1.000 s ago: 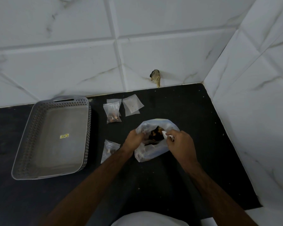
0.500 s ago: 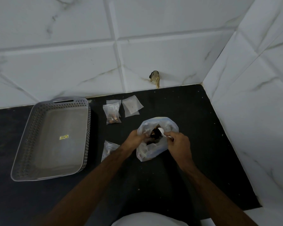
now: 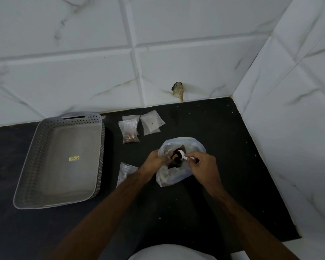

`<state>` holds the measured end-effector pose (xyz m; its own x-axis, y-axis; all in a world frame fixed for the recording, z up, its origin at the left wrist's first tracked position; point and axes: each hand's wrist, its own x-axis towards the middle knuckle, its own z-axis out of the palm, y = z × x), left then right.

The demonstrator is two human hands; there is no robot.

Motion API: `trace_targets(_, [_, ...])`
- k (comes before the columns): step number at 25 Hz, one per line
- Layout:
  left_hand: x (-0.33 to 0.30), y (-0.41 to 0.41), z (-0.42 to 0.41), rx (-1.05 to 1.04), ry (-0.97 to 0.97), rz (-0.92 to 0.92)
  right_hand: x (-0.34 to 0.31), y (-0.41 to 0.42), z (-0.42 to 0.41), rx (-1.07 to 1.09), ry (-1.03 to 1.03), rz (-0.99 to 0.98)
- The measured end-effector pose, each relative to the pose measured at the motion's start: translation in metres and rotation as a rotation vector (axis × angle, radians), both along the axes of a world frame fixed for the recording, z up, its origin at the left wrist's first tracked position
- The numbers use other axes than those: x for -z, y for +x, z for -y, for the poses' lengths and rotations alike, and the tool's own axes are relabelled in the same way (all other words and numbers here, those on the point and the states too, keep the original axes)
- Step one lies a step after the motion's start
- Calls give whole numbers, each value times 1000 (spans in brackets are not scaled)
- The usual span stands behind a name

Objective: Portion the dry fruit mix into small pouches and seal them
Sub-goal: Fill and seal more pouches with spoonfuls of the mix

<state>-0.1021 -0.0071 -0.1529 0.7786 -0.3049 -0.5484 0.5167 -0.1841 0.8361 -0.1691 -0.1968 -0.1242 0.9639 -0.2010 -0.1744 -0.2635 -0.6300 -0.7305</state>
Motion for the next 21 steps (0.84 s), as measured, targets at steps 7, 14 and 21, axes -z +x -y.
trace_targets(7, [7, 2, -3, -20, 16, 13, 2, -2, -10, -27, 4, -51])
trace_targets(14, [5, 3, -1, -86, 13, 21, 0, 9, -4, 176, 305, -198])
trace_targets(21, [-2, 0, 0, -69, -31, 11, 3, 15, 1, 445, 636, -320])
